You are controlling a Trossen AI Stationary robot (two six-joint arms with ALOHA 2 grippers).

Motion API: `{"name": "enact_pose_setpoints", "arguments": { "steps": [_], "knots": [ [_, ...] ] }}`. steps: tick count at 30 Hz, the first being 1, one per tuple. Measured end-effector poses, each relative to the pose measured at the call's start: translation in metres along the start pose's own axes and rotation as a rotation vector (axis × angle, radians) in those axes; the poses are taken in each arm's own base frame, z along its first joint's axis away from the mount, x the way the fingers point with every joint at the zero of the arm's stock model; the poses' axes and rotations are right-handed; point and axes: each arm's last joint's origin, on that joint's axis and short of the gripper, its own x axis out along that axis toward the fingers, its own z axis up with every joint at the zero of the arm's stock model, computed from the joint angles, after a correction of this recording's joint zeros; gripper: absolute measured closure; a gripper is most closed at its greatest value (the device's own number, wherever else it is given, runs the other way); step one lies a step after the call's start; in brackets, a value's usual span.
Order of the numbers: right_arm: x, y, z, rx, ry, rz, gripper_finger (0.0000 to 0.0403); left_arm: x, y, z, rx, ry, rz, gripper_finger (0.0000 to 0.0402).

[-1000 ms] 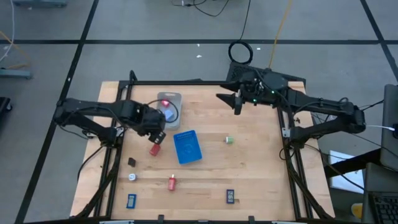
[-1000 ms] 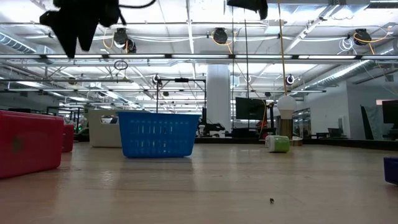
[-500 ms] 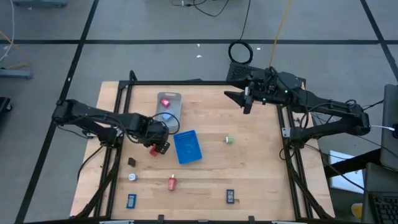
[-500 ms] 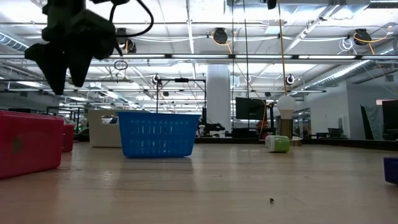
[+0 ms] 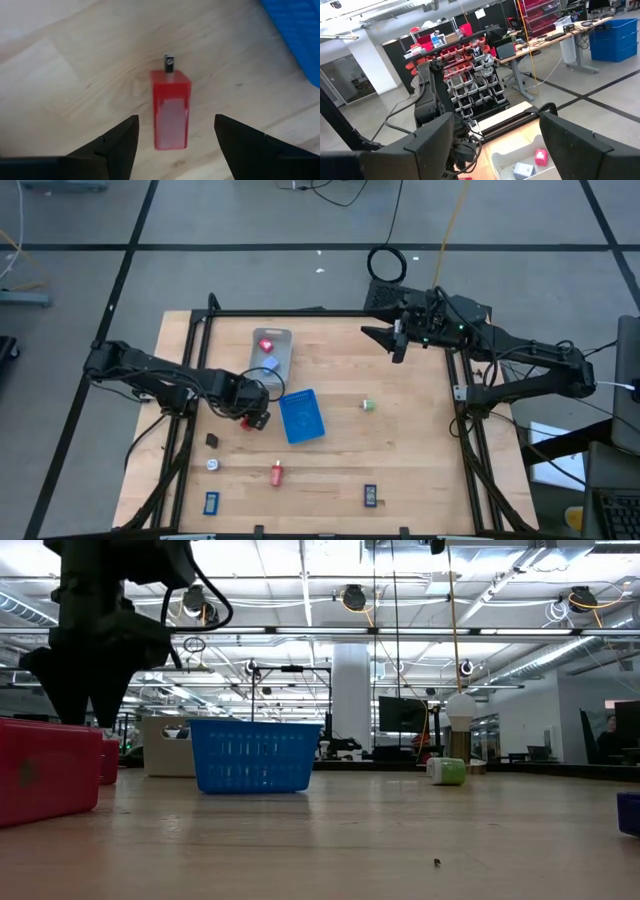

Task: Pick & Place Office items
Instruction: Put the top red charger adapter into the gray bin

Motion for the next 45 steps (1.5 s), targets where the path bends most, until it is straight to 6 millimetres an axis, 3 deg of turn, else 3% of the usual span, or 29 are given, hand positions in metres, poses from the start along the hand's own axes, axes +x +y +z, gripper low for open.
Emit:
{"name": "enact_pose_setpoints", "arguments": {
  "steps": [10, 19, 29, 37, 45],
  "knots": [
    [0.0, 0.0, 0.0, 0.0, -0.001, -0.001, 0.0112, 0.013, 0.008, -0.002, -0.008, -0.004, 0.023, 0.0142],
    [0.0, 0.0, 0.0, 0.0, -0.001, -0.001, 0.0112, 0.032, 0.01, -0.002, -0.039, 0.006, -0.064, 0.0145],
    [0.0, 0.0, 0.0, 0.0, -0.001, -0.001, 0.0112, 0.042, 0.018, -0.003, -0.066, -0.024, -0.044, 0.0197],
    [0.0, 0.0, 0.0, 0.0, -0.002, -0.001, 0.0112, 0.046, 0.02, -0.005, -0.07, 0.014, -0.054, 0.0286],
    [0.0, 0.0, 0.0, 0.0, -0.002, -0.001, 0.0112, 0.04, 0.013, -0.004, -0.054, 0.022, -0.087, 0.0286]
  ]
}}
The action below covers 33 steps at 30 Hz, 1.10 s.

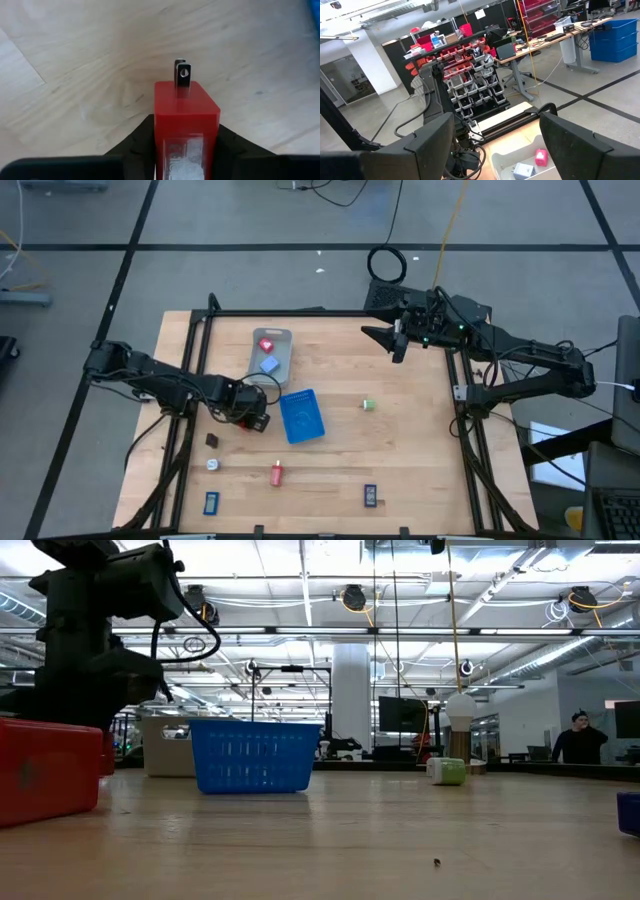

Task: Pick & Place Office items
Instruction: Put the top red charger adapter into the gray bin

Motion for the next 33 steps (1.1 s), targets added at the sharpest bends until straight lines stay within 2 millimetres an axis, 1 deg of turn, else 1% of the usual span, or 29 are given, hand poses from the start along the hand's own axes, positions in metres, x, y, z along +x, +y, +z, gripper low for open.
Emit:
{"name": "enact_pose_setpoints", "arguments": {
  "steps": [5, 9, 13, 17, 21, 25, 29, 33],
  "knots": [
    [0.0, 0.0, 0.0, 0.0, 0.0, 0.0, 0.0112, -0.008, -0.009, 0.002, 0.01, -0.01, -0.033, 0.0286],
    [0.0, 0.0, 0.0, 0.0, 0.0, 0.0, 0.0112, -0.022, -0.022, 0.004, 0.048, -0.026, -0.074, 0.0286],
    [0.0, 0.0, 0.0, 0.0, 0.0, 0.0, 0.0112, -0.047, -0.039, 0.007, 0.107, -0.081, -0.1, 0.0286],
    [0.0, 0.0, 0.0, 0.0, 0.0, 0.0, 0.0112, -0.081, -0.053, 0.011, 0.156, -0.179, -0.074, 0.0286],
    [0.0, 0.0, 0.0, 0.0, 0.0, 0.0, 0.0112, -0.118, -0.061, 0.013, 0.214, -0.296, -0.027, 0.0286],
    [0.0, 0.0, 0.0, 0.0, 0.001, 0.0, 0.0112, -0.148, -0.068, 0.02, 0.225, -0.421, -0.039, 0.0286],
    [0.0, 0.0, 0.0, 0.0, 0.002, 0.001, 0.0112, -0.168, -0.069, 0.031, 0.212, -0.515, -0.04, 0.0286],
    [0.0, 0.002, -0.001, 0.0, 0.005, 0.01, 0.0112, -0.173, -0.064, 0.046, 0.194, -0.578, 0.003, 0.0286]
  ]
}}
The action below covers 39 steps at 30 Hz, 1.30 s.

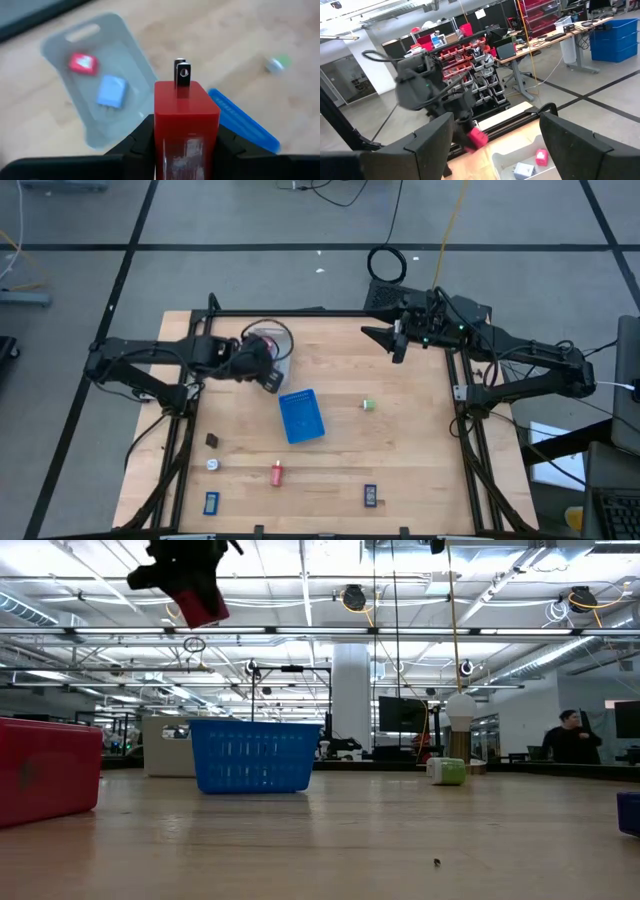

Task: Pick & Place Office items
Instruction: Put the top red charger adapter into the gray bin

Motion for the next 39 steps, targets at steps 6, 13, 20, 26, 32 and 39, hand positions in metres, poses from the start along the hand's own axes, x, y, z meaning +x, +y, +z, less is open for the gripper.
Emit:
{"name": "enact_pose_setpoints", "arguments": {
  "steps": [6, 13, 20, 26, 32, 39],
  "knots": [
    [0.0, 0.005, -0.002, 0.001, 0.008, 0.02, 0.0112, 0.013, 0.022, 0.021, -0.019, -0.029, 0.094, 0.0286],
    [0.0, 0.006, -0.003, 0.001, 0.013, 0.027, 0.0112, 0.023, 0.051, 0.045, -0.031, -0.037, 0.182, 0.0286],
    [0.0, 0.006, -0.003, -0.002, 0.012, 0.026, 0.0112, 0.03, 0.07, 0.07, -0.063, -0.101, 0.146, 0.0286],
    [0.0, 0.006, -0.003, 0.0, 0.012, 0.026, 0.0112, 0.047, 0.081, 0.087, -0.08, -0.111, 0.136, 0.0286],
    [0.0, 0.006, -0.002, 0.0, 0.012, 0.026, 0.0112, 0.087, 0.079, 0.094, -0.033, -0.011, 0.124, 0.0286],
    [0.0, 0.006, -0.002, 0.001, 0.011, 0.025, 0.0112, 0.131, 0.066, 0.092, -0.004, 0.081, 0.086, 0.0286]
  ]
}}
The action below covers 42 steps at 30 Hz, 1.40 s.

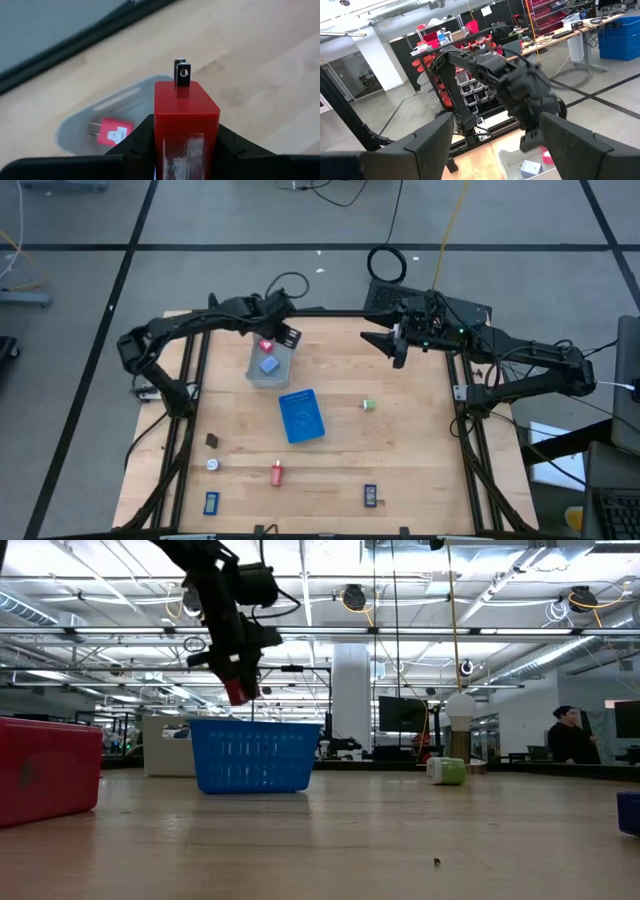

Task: Pick & Place Office items
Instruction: Put the top red charger adapter into the gray bin

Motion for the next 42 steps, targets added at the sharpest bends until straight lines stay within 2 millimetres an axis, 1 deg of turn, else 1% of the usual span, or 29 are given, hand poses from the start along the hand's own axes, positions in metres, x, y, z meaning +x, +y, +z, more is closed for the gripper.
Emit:
{"name": "enact_pose_setpoints", "arguments": {
  "steps": [5, 8, 11, 16, 19, 35, 42],
  "knots": [
    [0.0, 0.0, 0.0, 0.004, 0.0, 0.0, 0.0112, 0.018, -0.009, -0.006, 0.047, 0.076, -0.015, 0.0286],
    [0.0, 0.0, 0.0, 0.004, 0.0, 0.0, 0.0112, 0.023, -0.011, -0.009, 0.058, 0.098, 0.008, 0.0286],
    [0.0, 0.0, 0.0, 0.004, 0.0, 0.0, 0.0112, 0.026, -0.008, -0.013, 0.072, 0.108, 0.052, 0.0286],
    [0.0, 0.0, 0.0, 0.001, 0.001, -0.001, 0.0112, 0.041, 0.006, -0.027, 0.047, 0.165, 0.091, 0.0286],
    [0.0, 0.0, 0.0, 0.0, 0.003, -0.002, 0.0112, 0.048, 0.008, -0.034, 0.048, 0.172, 0.097, 0.0286],
    [0.0, 0.0, 0.0, -0.007, 0.003, -0.006, 0.0112, 0.049, 0.007, -0.033, 0.038, 0.149, 0.082, 0.0285],
    [0.0, 0.0, 0.0, -0.007, 0.003, -0.006, 0.0112, 0.049, 0.007, -0.033, 0.039, 0.149, 0.082, 0.0245]
  ]
}}
